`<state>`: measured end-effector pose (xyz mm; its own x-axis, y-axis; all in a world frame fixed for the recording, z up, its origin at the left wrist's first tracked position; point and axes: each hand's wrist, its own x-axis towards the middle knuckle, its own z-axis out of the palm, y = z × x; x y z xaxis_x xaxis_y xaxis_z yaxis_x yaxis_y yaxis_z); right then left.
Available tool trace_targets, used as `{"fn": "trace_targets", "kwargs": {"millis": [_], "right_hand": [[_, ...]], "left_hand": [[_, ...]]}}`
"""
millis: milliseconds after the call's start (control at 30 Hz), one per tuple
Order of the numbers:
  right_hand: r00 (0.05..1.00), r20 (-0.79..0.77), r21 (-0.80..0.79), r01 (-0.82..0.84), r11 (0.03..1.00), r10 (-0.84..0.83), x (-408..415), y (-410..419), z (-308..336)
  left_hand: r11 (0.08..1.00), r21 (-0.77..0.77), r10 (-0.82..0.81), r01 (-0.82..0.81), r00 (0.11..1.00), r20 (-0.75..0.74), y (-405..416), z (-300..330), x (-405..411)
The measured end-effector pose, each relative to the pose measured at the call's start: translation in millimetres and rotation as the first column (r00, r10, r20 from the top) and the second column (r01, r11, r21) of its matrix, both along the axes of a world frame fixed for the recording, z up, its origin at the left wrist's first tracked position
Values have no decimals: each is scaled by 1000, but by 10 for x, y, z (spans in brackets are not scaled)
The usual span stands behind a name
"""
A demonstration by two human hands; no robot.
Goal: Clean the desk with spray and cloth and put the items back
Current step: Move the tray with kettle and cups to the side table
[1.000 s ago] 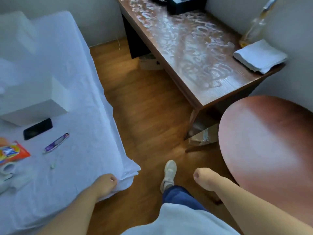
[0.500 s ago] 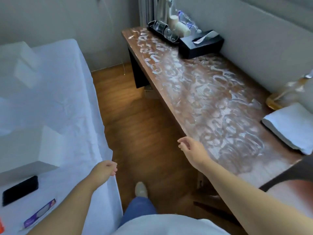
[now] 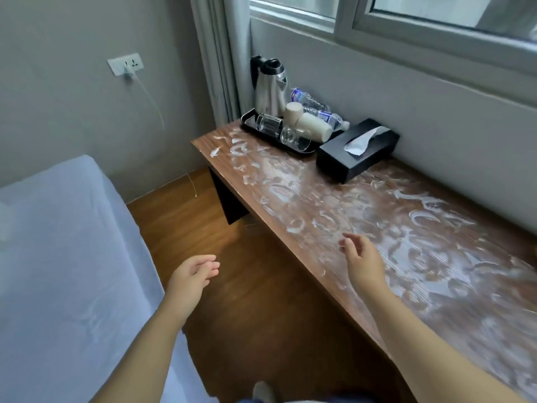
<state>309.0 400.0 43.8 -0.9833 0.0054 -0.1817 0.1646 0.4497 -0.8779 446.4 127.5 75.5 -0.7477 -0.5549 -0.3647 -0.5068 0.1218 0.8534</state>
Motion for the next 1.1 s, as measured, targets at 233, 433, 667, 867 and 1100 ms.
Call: {"fn": "trace_targets", "kwargs": {"millis": [233,433,667,867,1100], "right_hand": [[984,-53,-196,159,968,-172,-831,-743,195],[966,-16,-252,245,936,-257,-1677,-1230,60],[932,71,-295,359,885,-355,-2550,-1764,-51],[901,120,-341,431,835,-416,-3088,-2042,17],[716,258,-405,690,600,-649,-3759,-2141,-231]], "left_hand": [[994,105,57,-39,982,-179,-811,303,-1133],[963,262,128,-63,962,-240,-1243,259,-2123],[957,287,93,-32,975,-203,-1772,141,-3295],[927,374,88,-7,976,-201,-2029,71,-4206],[908,416,39,42,982,-183,-2229,-172,-5320]]}}
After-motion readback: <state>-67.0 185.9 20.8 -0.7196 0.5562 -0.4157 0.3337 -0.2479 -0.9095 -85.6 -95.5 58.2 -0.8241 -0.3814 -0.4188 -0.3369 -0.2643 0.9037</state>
